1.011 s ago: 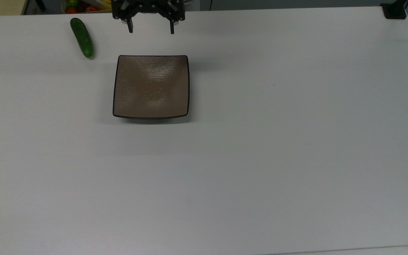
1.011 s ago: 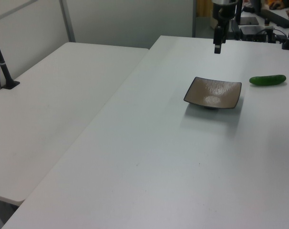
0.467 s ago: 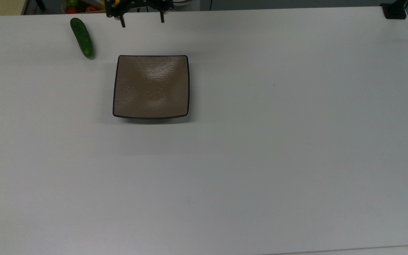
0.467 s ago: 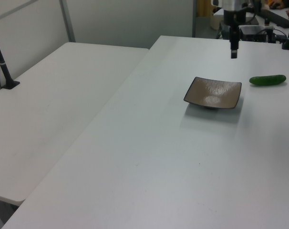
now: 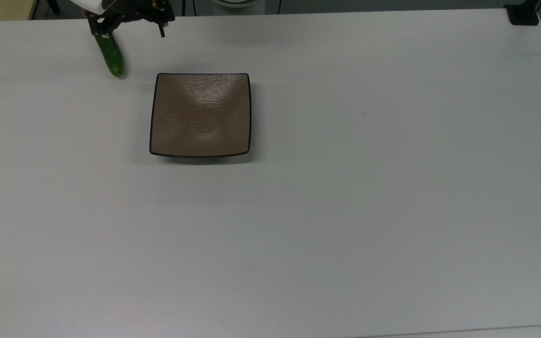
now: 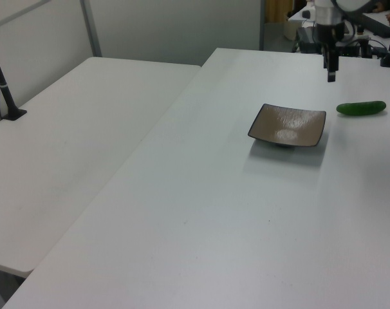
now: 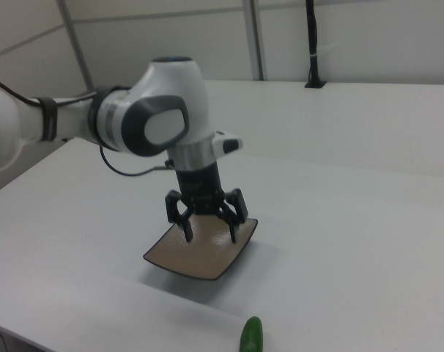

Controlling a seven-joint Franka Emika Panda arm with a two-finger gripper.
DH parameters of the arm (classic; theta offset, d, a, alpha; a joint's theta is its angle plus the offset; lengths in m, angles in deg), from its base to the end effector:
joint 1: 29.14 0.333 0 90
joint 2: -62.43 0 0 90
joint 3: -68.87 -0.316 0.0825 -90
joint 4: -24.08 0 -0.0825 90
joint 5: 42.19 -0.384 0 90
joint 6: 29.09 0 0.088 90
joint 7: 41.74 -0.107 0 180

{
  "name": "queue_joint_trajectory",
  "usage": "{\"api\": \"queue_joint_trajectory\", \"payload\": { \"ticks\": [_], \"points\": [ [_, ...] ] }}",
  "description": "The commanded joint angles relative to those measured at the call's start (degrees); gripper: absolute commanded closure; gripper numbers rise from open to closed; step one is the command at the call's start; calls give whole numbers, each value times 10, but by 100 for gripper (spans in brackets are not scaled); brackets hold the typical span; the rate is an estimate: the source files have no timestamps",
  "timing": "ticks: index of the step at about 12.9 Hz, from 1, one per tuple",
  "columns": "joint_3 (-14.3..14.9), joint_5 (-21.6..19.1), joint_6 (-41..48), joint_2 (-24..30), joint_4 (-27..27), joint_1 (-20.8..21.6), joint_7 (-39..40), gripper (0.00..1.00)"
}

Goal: Cucumber placed on a ceramic plate
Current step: 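Move the open gripper over the green cucumber and lower it, then close the gripper around the green cucumber and lift it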

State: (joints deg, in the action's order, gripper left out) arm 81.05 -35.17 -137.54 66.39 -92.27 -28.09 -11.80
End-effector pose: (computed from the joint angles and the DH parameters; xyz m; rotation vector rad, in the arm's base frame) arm 0.5158 -0.1124 0.4707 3.0154 0.5677 -0.1545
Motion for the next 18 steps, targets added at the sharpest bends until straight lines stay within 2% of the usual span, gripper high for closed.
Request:
{"api": "queue_joint_trajectory", "payload": {
  "ticks": [1,6,9,14,18],
  "points": [
    [35,25,-24,11,-47,3,26,0],
    [118,24,-9,10,-75,-9,31,0],
    [151,25,-25,-18,-77,-10,57,0],
    [157,30,-92,-79,-77,-21,76,0],
    [157,42,-101,-93,-85,-21,76,0]
  ]
}}
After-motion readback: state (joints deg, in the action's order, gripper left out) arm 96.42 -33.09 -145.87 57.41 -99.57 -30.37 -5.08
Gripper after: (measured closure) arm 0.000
